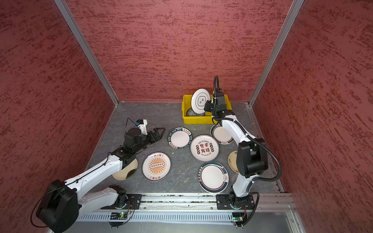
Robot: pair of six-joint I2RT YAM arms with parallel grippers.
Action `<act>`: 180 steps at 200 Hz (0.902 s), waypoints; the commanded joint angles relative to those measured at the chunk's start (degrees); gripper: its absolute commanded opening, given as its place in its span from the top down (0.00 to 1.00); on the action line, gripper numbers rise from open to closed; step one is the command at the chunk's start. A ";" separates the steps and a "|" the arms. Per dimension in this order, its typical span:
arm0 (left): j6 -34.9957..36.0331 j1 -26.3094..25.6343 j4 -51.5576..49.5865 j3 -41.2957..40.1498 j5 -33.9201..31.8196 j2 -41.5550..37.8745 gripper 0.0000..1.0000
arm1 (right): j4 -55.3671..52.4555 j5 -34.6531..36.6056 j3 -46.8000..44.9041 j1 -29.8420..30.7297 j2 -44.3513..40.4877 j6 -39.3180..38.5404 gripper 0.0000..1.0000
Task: Place the plates into the plastic bin on the countertop
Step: Place the plate in the plastic bin.
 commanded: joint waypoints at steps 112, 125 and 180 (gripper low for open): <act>2.40 0.62 -4.61 1.47 -3.98 -2.51 0.01 | -27.27 -6.88 38.73 -1.09 27.63 -6.85 1.00; 2.34 0.67 -4.54 1.38 -3.96 -2.36 0.01 | -28.83 -7.56 40.83 -1.18 29.26 -7.01 1.00; 1.81 0.94 -5.43 1.05 -4.22 -2.32 0.01 | -30.07 -11.15 43.77 -1.18 32.89 -6.20 1.00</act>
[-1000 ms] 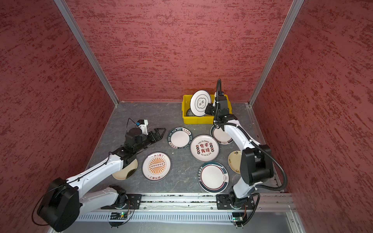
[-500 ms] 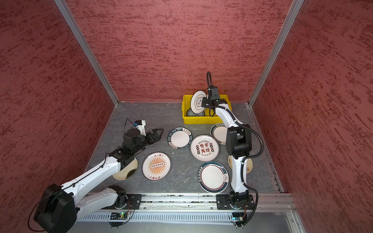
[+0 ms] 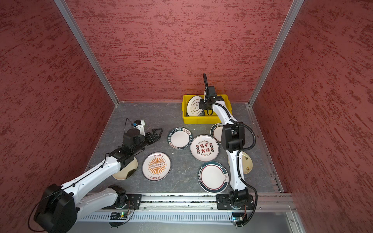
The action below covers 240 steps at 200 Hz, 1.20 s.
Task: Place the plates into the plastic bin on the countertop
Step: Place the plate in the plastic bin.
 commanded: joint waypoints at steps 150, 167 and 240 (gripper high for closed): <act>0.42 0.38 -2.35 1.29 -0.24 0.29 0.01 | 0.72 -5.99 2.29 -0.24 2.11 1.31 0.74; 0.42 0.39 -2.47 1.27 -0.11 0.39 0.01 | 0.63 -5.78 2.20 -0.22 2.19 1.42 0.72; 0.06 0.38 -2.61 1.47 0.13 0.86 0.01 | 1.84 -5.18 1.76 -0.26 1.98 1.63 0.36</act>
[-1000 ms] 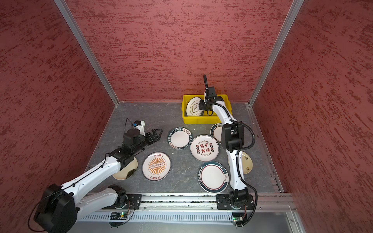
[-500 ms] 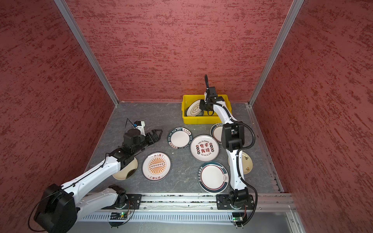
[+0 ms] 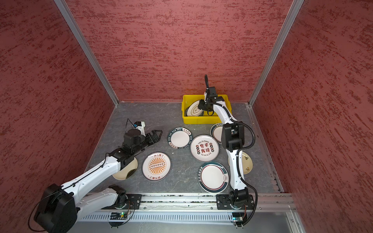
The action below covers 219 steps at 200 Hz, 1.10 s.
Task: Place the plates into the plastic bin on the countertop
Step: Place the plate in the plastic bin.
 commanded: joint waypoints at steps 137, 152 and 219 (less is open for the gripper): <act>0.22 3.26 -16.54 4.57 -3.71 -6.10 0.01 | 1.80 23.33 -3.59 1.61 -8.65 -8.47 0.01; 0.27 4.85 -20.19 4.33 -3.96 -9.27 0.01 | 2.87 24.74 -6.39 1.52 -11.54 -9.19 0.01; -1.93 18.60 -40.29 4.78 -0.52 -20.23 0.01 | 19.22 5.37 -30.89 1.54 -33.17 -2.29 0.01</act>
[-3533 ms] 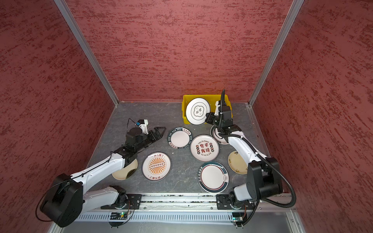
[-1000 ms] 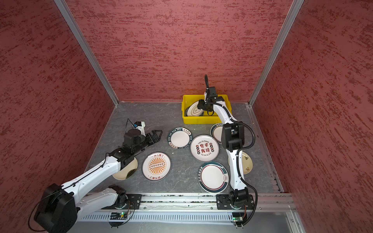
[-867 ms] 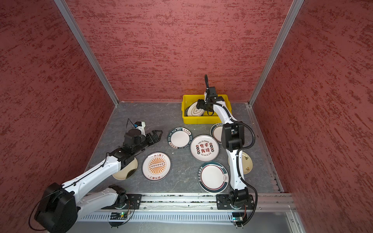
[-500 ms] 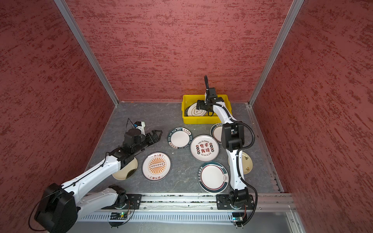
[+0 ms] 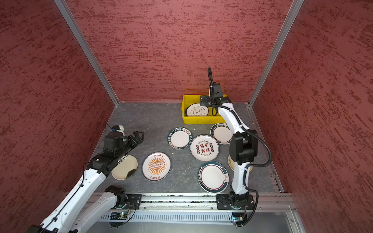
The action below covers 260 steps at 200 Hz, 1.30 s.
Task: Place the plates into the plastic bin on the countertop
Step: Place the plate in the plastic bin, then move the plate to the middle-left of the table.
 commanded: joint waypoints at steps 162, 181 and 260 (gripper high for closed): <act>-9.44 1.83 -38.06 4.66 -3.12 -0.37 0.01 | 41.39 -26.48 -52.60 1.64 -30.38 23.67 0.01; -12.41 0.67 -37.95 3.20 -2.26 0.47 0.01 | 40.18 -26.28 -52.77 1.70 -31.69 23.01 0.01; -17.38 1.24 -23.28 -5.41 1.26 4.66 0.00 | 34.26 -25.15 -52.26 1.70 -35.64 17.92 0.01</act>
